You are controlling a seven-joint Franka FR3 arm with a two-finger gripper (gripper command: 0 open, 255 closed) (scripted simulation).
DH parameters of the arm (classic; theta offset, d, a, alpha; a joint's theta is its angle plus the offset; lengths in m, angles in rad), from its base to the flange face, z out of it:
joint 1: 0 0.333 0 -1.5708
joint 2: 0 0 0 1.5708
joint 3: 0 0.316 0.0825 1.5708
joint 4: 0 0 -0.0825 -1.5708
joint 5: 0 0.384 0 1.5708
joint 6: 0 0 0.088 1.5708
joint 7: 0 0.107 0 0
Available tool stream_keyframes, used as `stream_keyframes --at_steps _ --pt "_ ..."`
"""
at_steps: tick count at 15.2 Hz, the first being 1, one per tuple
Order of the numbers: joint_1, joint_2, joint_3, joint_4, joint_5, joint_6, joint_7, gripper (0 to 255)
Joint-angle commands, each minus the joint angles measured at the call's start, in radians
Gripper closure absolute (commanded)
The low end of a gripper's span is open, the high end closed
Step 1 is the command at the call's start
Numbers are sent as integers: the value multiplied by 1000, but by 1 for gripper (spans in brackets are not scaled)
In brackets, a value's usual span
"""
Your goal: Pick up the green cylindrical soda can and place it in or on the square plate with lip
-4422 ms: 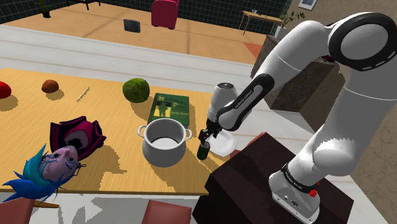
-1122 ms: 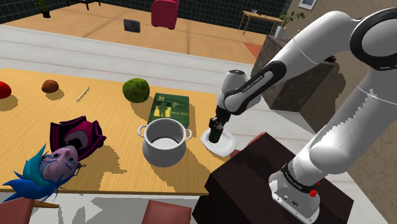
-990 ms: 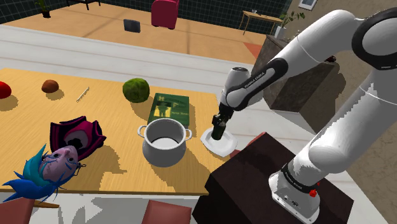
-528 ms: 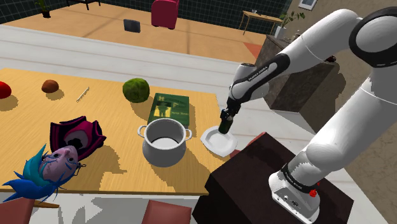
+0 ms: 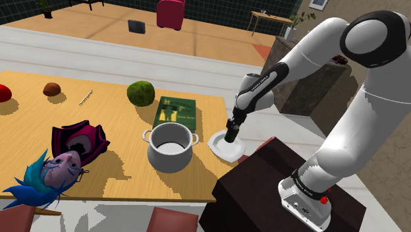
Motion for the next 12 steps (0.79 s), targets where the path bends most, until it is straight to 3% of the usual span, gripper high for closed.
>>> stream_keyframes --at_steps 1,9,12 --pt "0 30 2 2 4 28 -3 255" --pt "-8 171 14 31 20 141 -20 255" --pt "-8 171 14 31 20 141 -19 255"
